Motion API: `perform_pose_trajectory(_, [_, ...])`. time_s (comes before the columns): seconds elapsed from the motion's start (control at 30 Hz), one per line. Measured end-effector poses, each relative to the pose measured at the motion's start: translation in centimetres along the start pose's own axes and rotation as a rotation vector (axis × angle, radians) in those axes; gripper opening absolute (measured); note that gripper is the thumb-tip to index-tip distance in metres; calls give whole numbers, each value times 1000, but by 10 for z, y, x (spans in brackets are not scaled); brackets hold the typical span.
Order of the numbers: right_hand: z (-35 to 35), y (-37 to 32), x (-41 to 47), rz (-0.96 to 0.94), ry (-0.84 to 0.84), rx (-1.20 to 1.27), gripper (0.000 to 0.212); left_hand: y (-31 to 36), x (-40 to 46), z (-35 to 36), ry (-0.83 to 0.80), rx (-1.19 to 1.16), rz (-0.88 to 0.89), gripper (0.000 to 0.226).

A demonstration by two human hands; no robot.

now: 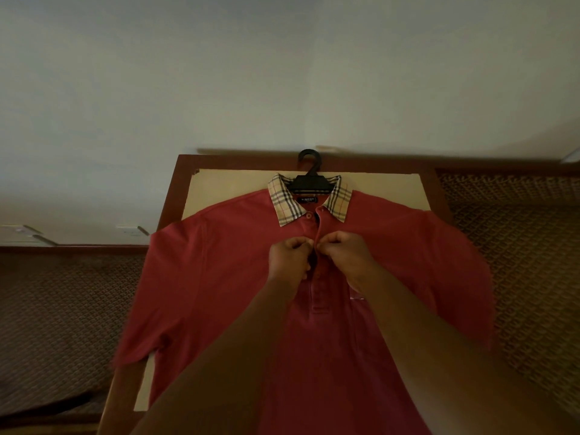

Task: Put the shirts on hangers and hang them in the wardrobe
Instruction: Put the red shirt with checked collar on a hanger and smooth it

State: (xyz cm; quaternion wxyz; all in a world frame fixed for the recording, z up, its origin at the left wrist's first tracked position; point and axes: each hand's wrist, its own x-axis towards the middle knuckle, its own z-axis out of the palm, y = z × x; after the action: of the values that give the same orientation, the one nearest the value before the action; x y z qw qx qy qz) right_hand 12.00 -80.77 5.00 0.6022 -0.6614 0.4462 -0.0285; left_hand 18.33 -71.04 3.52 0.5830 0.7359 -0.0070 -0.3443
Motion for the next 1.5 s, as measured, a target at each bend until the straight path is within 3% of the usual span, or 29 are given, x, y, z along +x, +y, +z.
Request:
perform_pose_trajectory(0.37, [3, -4, -1, 43, 27, -47, 3, -4, 3, -2, -41, 116, 51, 13])
perform_pose_trajectory(0.77, [3, -25, 9, 175, -49, -219, 24, -11, -1, 5, 76, 230, 261, 13])
perform_pose_trajectory(0.9, [5, -27, 16, 223, 50, -278, 13, -7, 4, 4, 33, 265, 257, 10])
perform_pose_trajectory(1.03, [9, -16, 24, -3, 221, -496, 15, -2, 14, -9, 85, 224, 238, 20])
perform_pose_trajectory(1.13, [22, -13, 23, -168, 224, -651, 32, 4, 20, -17, 163, 336, 307, 25])
perform_pose_trajectory(1.23, [28, -15, 25, -194, 217, -738, 48, 10, 25, -15, 160, 513, 380, 28])
perform_pose_trajectory(1.33, [25, -21, 33, -175, 260, -682, 33, 14, 29, -10, 150, 769, 462, 26])
perform_pose_trajectory(1.5, [22, -33, 44, -131, 294, -516, 18, 26, 37, -1, 153, 917, 507, 25])
